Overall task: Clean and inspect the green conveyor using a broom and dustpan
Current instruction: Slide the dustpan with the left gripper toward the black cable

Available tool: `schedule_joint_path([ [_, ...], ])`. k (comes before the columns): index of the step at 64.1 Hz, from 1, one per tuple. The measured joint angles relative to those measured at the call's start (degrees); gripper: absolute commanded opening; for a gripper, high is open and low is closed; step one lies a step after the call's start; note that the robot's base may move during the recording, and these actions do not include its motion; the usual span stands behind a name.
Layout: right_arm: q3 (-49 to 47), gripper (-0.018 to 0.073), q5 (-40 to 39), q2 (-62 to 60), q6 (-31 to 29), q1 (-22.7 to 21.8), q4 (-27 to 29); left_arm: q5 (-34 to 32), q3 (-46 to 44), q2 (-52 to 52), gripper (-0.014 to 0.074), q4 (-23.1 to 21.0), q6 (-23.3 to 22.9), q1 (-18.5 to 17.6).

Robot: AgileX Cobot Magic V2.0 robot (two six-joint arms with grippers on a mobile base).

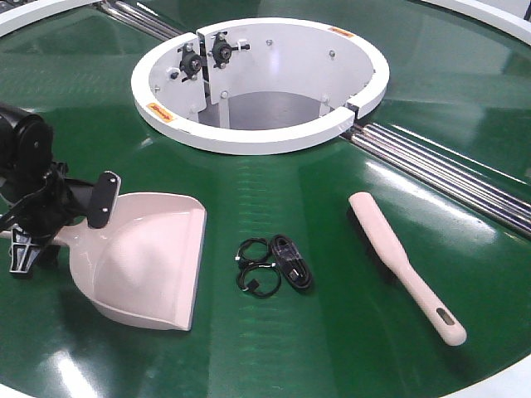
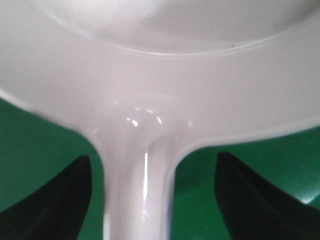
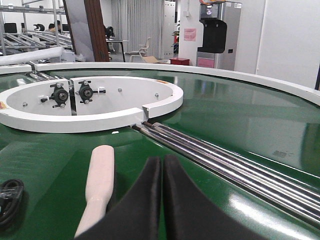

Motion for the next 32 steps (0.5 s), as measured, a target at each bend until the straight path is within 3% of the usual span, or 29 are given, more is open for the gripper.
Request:
schedule_joint_path([
  [13, 0.00, -0.0008, 0.00, 0.00, 0.00, 0.00, 0.00, -0.57, -1.36, 1.88, 0.0421, 0.26, 0.00, 0.00],
  [32, 0.00, -0.0008, 0.00, 0.00, 0.00, 0.00, 0.00, 1.07, -1.78, 2.65, 0.0023, 0.47, 0.00, 0.00],
])
